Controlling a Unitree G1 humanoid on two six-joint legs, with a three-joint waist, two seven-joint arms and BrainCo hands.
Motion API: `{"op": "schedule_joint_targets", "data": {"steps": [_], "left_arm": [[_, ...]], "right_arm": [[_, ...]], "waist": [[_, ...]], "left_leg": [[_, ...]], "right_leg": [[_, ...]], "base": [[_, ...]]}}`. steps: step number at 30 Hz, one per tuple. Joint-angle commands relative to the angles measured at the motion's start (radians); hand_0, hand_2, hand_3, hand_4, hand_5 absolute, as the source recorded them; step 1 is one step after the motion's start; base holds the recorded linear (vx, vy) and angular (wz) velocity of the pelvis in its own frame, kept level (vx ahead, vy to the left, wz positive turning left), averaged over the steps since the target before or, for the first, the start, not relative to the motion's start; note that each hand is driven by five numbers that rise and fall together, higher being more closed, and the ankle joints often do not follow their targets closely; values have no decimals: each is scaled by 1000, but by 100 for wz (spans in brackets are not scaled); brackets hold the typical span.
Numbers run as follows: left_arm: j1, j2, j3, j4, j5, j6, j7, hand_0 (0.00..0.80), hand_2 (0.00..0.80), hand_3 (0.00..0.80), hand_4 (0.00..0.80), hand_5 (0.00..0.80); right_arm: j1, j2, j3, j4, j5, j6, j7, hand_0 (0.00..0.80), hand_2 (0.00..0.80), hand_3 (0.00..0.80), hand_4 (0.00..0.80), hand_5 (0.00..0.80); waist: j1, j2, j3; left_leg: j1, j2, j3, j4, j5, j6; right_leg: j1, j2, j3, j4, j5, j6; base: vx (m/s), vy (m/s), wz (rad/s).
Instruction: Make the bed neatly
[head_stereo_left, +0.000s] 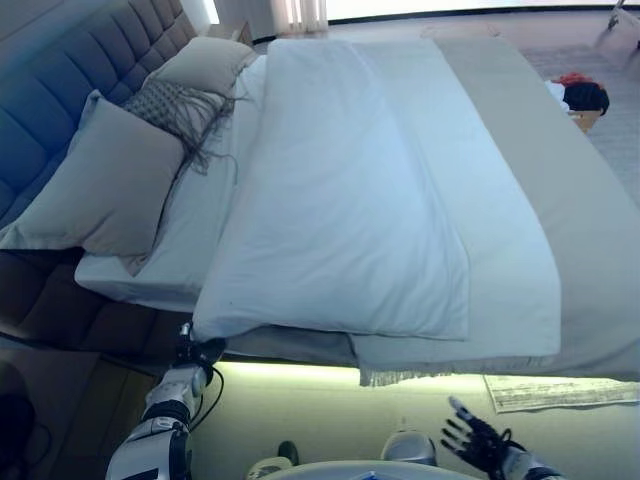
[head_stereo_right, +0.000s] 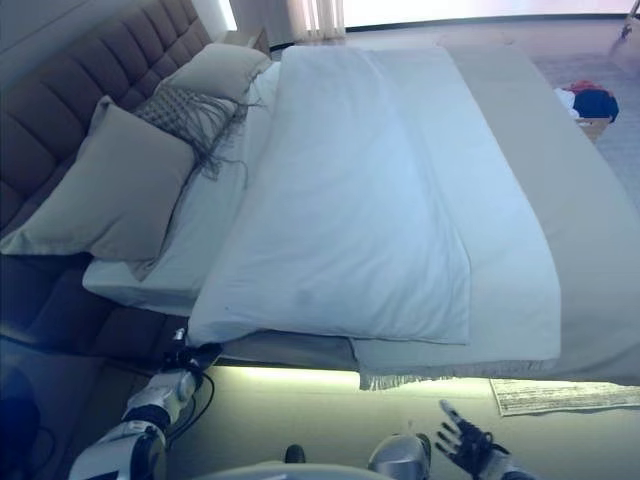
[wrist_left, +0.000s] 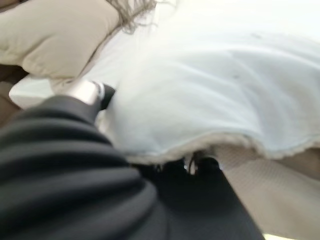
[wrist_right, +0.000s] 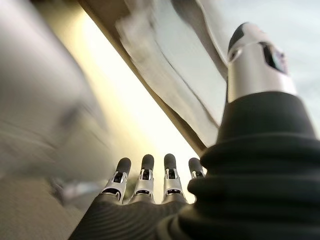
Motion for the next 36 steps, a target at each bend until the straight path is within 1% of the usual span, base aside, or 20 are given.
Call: {"op": "schedule_joint_targets", "data": {"steps": [1,3,6,7,8,9,11,15,18,21,26,29,32,36], "left_arm": [[115,260,145,-78,0,-178,-28,800,800,800,800,800],[123,278,167,-140,-18,-194,12,800,800,800,800,800],[131,337,204,-124,-78,-209,26,800,800,800,800,800],[132,349,218,-118,-84,-213,31,800,800,800,800,800],[132,356,230,-117,-90,-217,39,800,800,800,800,800],[129,366,245,-110,-88,-212,42,800,800,800,800,800],[129,384,258,-92,-97,-202,29,800,800,800,800,800],[147,393,267,-59,-127,-192,29,800,800,800,800,800],[174,376,271,-39,-138,-175,22,800,800,800,800,800],[190,364,275,-22,-151,-175,19,800,800,800,800,800],[206,356,265,-29,-185,-185,17,800,800,800,800,800],[212,345,262,-38,-178,-171,22,800,800,800,800,800],[217,306,241,-37,-134,-133,-5,800,800,800,800,800],[213,248,192,-46,-50,-92,2,800,800,800,800,800]], "right_arm": [[-48,-2,-5,25,-8,-59,15,0,0,0,0,0],[-53,-26,-19,11,-17,-54,13,0,0,0,0,0],[-73,-75,-33,-3,16,-27,6,0,0,0,0,0],[-74,-80,-40,-1,27,-26,2,0,0,0,0,0],[-71,-81,-46,0,40,-26,-5,0,0,0,0,0],[-62,-83,-59,5,52,-29,-12,0,0,0,0,0],[-49,-91,-77,19,57,-23,-21,0,0,0,0,0],[-34,-108,-114,50,37,-6,-18,0,0,0,0,0],[-25,-98,-114,38,16,-5,4,0,0,0,0,0],[-15,-95,-108,22,5,-11,21,0,0,0,0,0],[-18,-97,-105,17,3,-14,25,0,0,0,0,0],[-20,-96,-110,17,0,-8,31,0,0,0,0,0],[-16,-87,-109,16,-9,-9,33,0,0,0,0,0],[-15,-75,-104,2,-6,-10,30,0,0,0,0,0]], "waist": [[158,-56,-26],[178,-61,-17],[181,-60,-13],[184,-57,-14],[184,-56,-16],[180,-53,-19],[174,-52,-26],[175,-52,-44],[178,-61,-49],[177,-70,-47],[186,-77,-40],[192,-83,-36],[194,-92,-34],[195,-99,-25]], "left_leg": [[-39,-133,105,112,-71,93],[-64,-139,81,144,-73,86],[-76,-105,54,148,-62,61],[-71,-102,38,136,-56,59],[-64,-101,35,124,-50,57],[-54,-99,42,118,-48,54],[-35,-100,40,106,-54,56],[5,-102,43,78,-64,62],[25,-106,40,65,-72,70],[35,-112,42,61,-81,79],[40,-115,44,59,-88,91],[43,-116,45,57,-90,94],[47,-117,44,53,-92,96],[43,-115,45,62,-97,99]], "right_leg": [[-3,37,0,2,43,-55],[6,37,3,-18,44,-62],[8,28,11,-33,46,-68],[11,24,13,-31,47,-66],[15,17,11,-29,48,-62],[18,7,8,-29,54,-55],[24,-7,8,-31,60,-46],[45,-18,4,-42,66,-34],[54,-22,5,-50,70,-28],[56,-29,8,-53,74,-22],[56,-36,11,-57,79,-18],[57,-37,11,-62,86,-13],[59,-37,11,-66,88,-12],[52,-36,10,-57,88,-13]], "base": [[-112,24,58],[-178,86,28],[-156,186,-6],[-70,210,-10],[-37,212,-8],[-28,208,-9],[-10,195,-5],[18,144,1],[8,99,-1],[-9,96,0],[-10,46,-1],[0,0,0],[0,0,0],[0,0,0]]}}
